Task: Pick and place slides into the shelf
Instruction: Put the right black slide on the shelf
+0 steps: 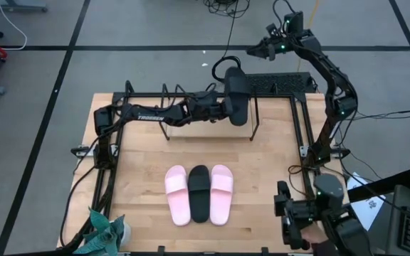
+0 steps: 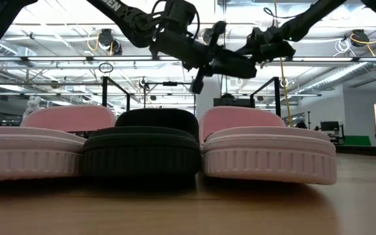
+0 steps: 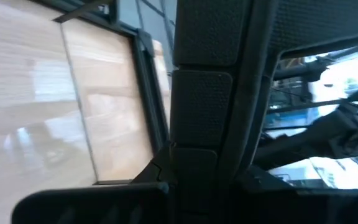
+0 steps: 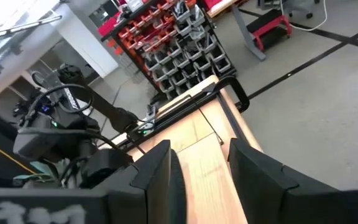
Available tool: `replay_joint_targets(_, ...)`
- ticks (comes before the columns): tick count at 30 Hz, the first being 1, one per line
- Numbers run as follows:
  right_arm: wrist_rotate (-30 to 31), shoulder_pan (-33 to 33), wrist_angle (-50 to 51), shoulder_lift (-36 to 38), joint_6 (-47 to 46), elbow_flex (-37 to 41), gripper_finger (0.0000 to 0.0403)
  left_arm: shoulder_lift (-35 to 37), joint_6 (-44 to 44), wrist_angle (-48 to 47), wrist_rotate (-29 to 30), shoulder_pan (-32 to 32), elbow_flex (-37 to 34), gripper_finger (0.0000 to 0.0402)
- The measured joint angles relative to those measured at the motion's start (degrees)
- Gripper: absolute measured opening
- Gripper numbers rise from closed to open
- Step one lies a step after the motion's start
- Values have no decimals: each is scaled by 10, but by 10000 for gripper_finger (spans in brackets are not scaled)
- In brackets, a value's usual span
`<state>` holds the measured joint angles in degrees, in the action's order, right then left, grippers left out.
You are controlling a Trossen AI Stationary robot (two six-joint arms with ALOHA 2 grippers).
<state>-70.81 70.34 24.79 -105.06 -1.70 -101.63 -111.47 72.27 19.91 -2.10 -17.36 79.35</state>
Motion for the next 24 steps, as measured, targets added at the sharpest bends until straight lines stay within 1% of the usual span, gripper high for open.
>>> replay_joint_targets(7, 2, -20, 3, -6, 25, 0, 155, 0, -3, 4, -9, -9, 0, 46)
replay_joint_targets(12, 14, -26, 4, -5, 38, 0, 155, 1, -15, 61, -21, -10, 0, 46)
replay_joint_targets(15, 24, -25, 8, -5, 39, 0, 155, 1, -17, 63, -25, -10, 0, 46)
replay_joint_targets(19, 3, -21, 17, -5, 39, 0, 155, 1, -17, 65, -35, -10, 0, 46)
replay_joint_targets(24, 1, -21, 34, -5, 41, 0, 155, 1, -19, 63, -37, -13, 0, 46)
